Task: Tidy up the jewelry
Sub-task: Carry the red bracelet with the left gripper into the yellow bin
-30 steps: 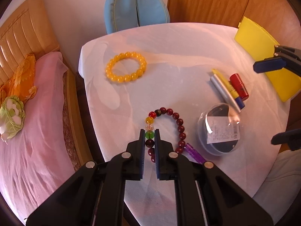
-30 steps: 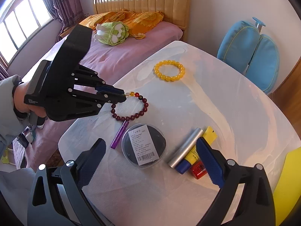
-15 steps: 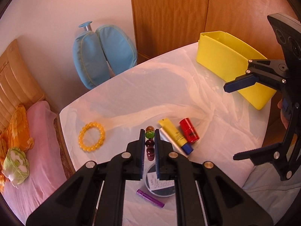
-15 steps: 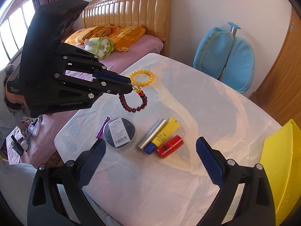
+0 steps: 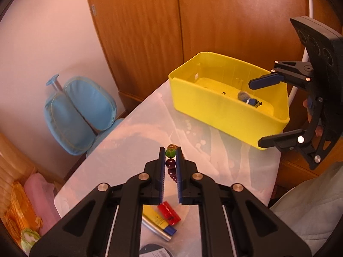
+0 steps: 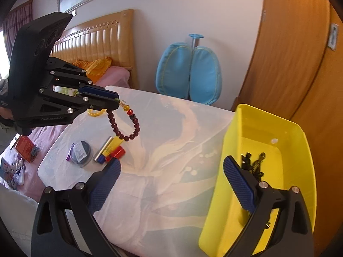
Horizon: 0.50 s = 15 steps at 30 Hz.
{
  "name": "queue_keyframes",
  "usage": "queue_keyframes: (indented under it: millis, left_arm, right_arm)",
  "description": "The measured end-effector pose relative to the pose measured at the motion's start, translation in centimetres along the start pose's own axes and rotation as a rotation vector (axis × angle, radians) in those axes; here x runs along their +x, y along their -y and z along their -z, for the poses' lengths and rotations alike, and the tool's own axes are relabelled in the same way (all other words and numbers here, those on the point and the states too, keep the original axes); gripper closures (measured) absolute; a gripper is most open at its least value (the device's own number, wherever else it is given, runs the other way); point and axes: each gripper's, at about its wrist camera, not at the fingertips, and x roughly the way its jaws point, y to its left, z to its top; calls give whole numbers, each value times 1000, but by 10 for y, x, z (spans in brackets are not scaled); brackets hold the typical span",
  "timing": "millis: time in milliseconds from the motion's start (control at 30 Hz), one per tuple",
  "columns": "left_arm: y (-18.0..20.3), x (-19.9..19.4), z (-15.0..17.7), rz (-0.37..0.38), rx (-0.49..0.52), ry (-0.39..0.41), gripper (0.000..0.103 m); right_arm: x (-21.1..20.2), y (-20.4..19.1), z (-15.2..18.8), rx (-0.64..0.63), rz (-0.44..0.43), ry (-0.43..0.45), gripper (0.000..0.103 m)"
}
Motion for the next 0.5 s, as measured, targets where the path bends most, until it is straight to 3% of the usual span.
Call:
queue_keyframes:
  millis: [333,500]
  left_arm:
    - [61,19,-115,98,158,109,93]
    - [99,58,-144,158,221,73,93]
  right_arm:
    - [-49,91,29,159,134,54,6]
    - [-52,122,50,225,175,30,6]
